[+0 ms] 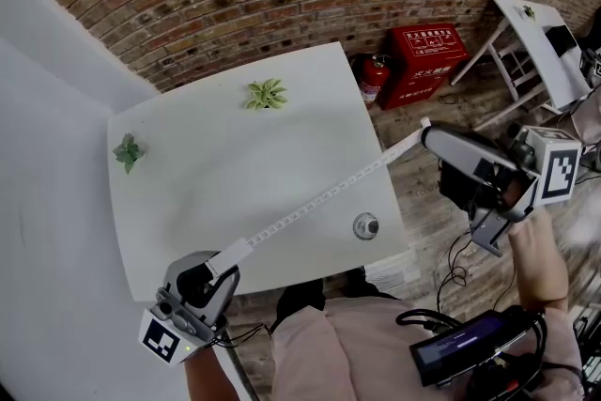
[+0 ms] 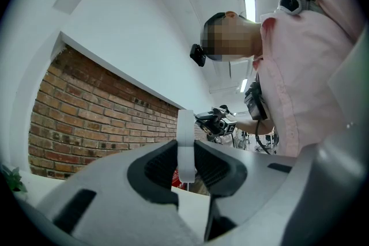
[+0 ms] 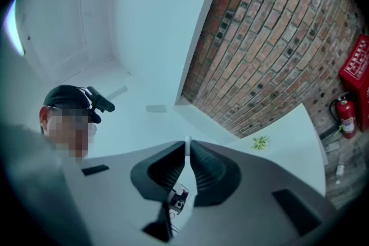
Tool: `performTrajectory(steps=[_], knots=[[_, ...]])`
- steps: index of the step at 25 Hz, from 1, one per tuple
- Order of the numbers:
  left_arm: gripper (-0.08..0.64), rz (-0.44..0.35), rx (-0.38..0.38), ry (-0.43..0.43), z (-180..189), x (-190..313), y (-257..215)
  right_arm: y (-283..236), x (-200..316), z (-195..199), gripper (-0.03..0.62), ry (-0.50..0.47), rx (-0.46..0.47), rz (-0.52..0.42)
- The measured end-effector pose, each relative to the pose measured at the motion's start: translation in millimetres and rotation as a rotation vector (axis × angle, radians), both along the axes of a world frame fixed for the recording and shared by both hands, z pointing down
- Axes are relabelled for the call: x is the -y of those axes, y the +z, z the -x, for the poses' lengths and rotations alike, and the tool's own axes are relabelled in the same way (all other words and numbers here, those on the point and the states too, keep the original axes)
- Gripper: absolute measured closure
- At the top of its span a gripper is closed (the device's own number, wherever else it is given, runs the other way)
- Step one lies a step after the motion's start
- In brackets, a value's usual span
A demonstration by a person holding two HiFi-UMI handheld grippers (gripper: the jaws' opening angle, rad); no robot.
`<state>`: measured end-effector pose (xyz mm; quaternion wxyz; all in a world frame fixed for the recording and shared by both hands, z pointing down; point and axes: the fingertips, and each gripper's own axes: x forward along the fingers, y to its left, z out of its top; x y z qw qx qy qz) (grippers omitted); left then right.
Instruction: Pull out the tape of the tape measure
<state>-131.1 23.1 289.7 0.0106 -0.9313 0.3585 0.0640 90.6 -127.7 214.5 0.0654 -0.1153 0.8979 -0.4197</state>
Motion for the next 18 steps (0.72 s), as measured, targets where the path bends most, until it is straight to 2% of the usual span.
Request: performTrajectory(steps=[18], knots=[[0.465, 0.000, 0.008, 0.007, -0.9, -0.8, 1.0, -0.6, -2.6, 0.8, 0.560, -0.008, 0.007, 0.005]])
